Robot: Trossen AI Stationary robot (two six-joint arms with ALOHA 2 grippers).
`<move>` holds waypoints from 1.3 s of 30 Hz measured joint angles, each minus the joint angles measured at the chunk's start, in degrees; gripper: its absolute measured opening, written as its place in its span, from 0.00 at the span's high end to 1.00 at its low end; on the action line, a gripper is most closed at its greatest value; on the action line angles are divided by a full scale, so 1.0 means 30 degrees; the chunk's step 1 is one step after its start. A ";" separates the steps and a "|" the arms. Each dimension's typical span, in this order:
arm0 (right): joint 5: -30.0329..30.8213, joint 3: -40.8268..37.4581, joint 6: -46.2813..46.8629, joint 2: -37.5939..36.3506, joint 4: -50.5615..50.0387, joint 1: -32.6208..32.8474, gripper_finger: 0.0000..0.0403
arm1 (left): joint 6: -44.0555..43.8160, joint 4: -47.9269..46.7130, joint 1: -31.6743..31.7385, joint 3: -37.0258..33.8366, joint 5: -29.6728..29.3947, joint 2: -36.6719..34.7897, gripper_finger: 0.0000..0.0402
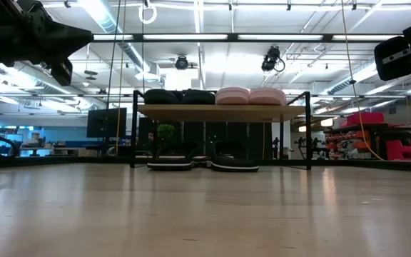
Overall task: Pick and place slides into the shelf
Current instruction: Return to Home Position
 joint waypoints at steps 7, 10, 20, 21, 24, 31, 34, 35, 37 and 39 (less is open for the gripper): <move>-0.0004 0.0000 0.0000 0.0001 0.0000 -0.0003 0.97 | 0.0001 -0.0001 0.0003 0.0000 0.0000 -0.0001 0.94; -0.0003 0.0000 0.0000 0.0001 0.0000 0.0002 0.97 | 0.0001 0.0001 0.0003 0.0000 0.0000 -0.0001 0.93; -0.0001 0.0000 0.0000 0.0001 0.0000 0.0004 0.97 | 0.0001 0.0002 -0.0001 -0.0003 0.0000 -0.0001 0.90; -0.0003 0.0000 0.0000 0.0001 0.0000 -0.0001 0.97 | 0.0001 0.0002 -0.0005 0.0000 0.0000 -0.0001 0.91; -0.0002 0.0000 0.0000 0.0001 0.0000 0.0004 0.97 | 0.0000 -0.0002 -0.0005 0.0000 0.0000 0.0003 0.92; -0.0005 0.0000 0.0000 0.0001 0.0000 -0.0001 0.97 | 0.0001 -0.0001 -0.0002 -0.0007 0.0000 0.0003 0.94; 0.0001 0.0000 0.0000 0.0001 0.0000 -0.0003 0.97 | 0.0001 -0.0003 0.0003 -0.0007 0.0000 0.0004 0.93; -0.0005 0.0000 0.0000 0.0001 0.0000 -0.0004 0.97 | -0.0003 -0.0001 0.0003 -0.0007 0.0000 -0.0001 0.93; -0.0002 0.0000 0.0000 0.0001 0.0000 0.0004 0.97 | 0.0001 0.0000 -0.0005 -0.0005 0.0000 -0.0001 0.92; 0.0000 0.0000 0.0000 0.0001 0.0000 0.0001 0.97 | -0.0003 0.0001 0.0000 -0.0004 0.0000 0.0002 0.91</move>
